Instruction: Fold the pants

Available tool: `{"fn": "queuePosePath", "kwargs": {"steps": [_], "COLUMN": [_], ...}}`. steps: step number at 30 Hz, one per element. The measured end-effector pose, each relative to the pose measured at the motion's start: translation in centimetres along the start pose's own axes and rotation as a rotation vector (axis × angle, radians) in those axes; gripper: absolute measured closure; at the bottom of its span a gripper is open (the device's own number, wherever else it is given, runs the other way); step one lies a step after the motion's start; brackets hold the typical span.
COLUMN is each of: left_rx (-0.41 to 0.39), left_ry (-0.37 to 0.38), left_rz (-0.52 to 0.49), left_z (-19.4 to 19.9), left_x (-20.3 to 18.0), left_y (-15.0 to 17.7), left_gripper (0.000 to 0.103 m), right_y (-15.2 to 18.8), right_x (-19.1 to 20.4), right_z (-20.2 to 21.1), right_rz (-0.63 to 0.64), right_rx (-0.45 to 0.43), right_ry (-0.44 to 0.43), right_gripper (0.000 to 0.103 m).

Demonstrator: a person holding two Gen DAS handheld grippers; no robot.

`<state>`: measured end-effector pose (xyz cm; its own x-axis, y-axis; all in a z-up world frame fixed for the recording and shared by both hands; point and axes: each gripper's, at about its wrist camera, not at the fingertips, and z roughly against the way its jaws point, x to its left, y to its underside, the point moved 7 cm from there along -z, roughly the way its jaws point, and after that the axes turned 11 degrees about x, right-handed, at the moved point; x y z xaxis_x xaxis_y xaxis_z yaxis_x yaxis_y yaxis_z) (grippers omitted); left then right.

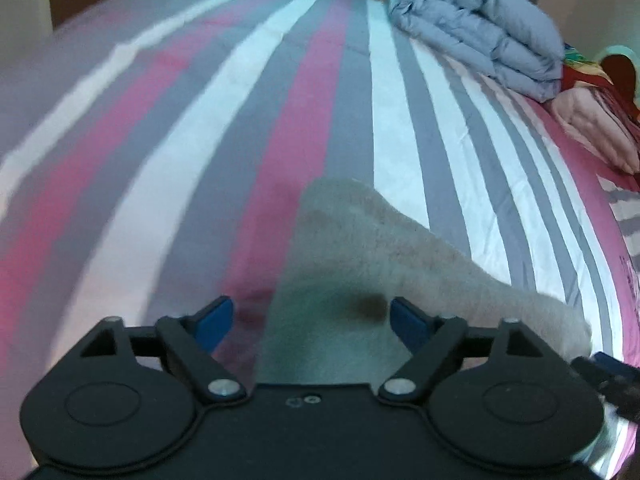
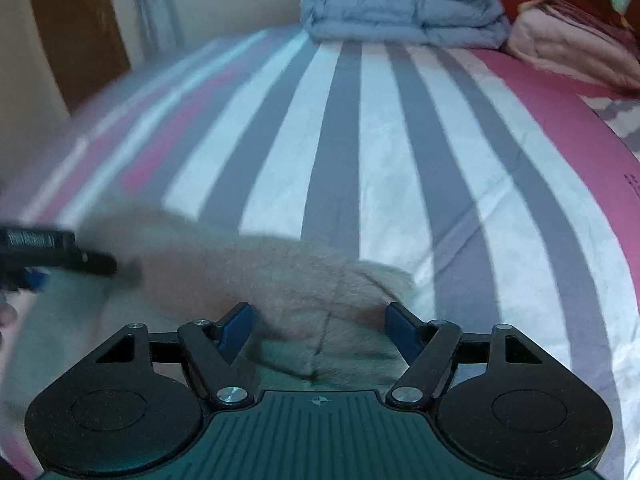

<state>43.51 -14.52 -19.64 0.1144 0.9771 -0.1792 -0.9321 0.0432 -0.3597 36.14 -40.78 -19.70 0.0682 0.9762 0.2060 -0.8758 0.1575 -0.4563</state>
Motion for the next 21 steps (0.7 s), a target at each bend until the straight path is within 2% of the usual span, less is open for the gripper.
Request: {"fn": "queuePosePath", "kwargs": {"steps": [2, 6, 8, 9, 10, 11, 13, 14, 15, 16, 17, 21], "left_rx": [0.029, 0.135, 0.113, 0.104, 0.110, 0.119, 0.104, 0.093, 0.079, 0.062, 0.043, -0.041], "left_ry": [0.020, 0.116, 0.145, 0.150, 0.166, 0.195, 0.191, 0.197, 0.200, 0.218, 0.242, 0.250], "left_rz": [-0.005, 0.034, 0.067, 0.065, 0.071, 0.086, 0.077, 0.080, 0.089, 0.096, 0.107, 0.103], "left_z": [0.4, -1.5, -1.9, -1.9, -1.9, -1.8, -1.7, -1.4, -1.0, -0.4, 0.2, 2.6], "left_x": [0.9, 2.0, 2.5, 2.4, 2.2, 1.9, 1.7, 1.8, 1.9, 1.9, 2.1, 1.6], "left_y": [1.3, 4.0, 4.8, 5.0, 5.3, 5.5, 5.6, 5.7, 5.7, 5.6, 5.6, 4.4], "left_gripper": [0.021, 0.027, 0.028, 0.034, 0.050, 0.052, 0.064, 0.069, 0.079, 0.088, 0.090, 0.092], "right_y": [0.8, 4.0, 4.9, 5.0, 5.1, 5.3, 5.6, 5.5, 5.5, 5.3, 5.4, 3.1], "right_x": [-1.9, -4.8, -5.2, -5.3, -5.0, -4.5, -4.2, -4.2, -4.4, -4.7, -4.8, -2.6], "right_z": [0.6, -0.8, -1.1, -1.2, -1.3, -1.6, -1.8, -1.8, -1.7, -1.2, -0.4, 3.0], "right_rz": [-0.077, -0.237, -0.302, -0.324, -0.334, -0.338, -0.339, -0.337, -0.363, -0.397, -0.395, -0.282], "right_rx": [0.033, 0.150, 0.140, 0.135, 0.143, 0.170, 0.169, 0.168, 0.168, 0.160, 0.139, 0.025], "right_ry": [-0.076, -0.221, -0.315, -0.338, -0.368, -0.405, -0.406, -0.412, -0.426, -0.447, -0.453, -0.436], "right_gripper": [0.000, 0.000, 0.000, 0.001, 0.014, 0.037, 0.037, 0.040, 0.043, 0.051, 0.057, 0.062]}}
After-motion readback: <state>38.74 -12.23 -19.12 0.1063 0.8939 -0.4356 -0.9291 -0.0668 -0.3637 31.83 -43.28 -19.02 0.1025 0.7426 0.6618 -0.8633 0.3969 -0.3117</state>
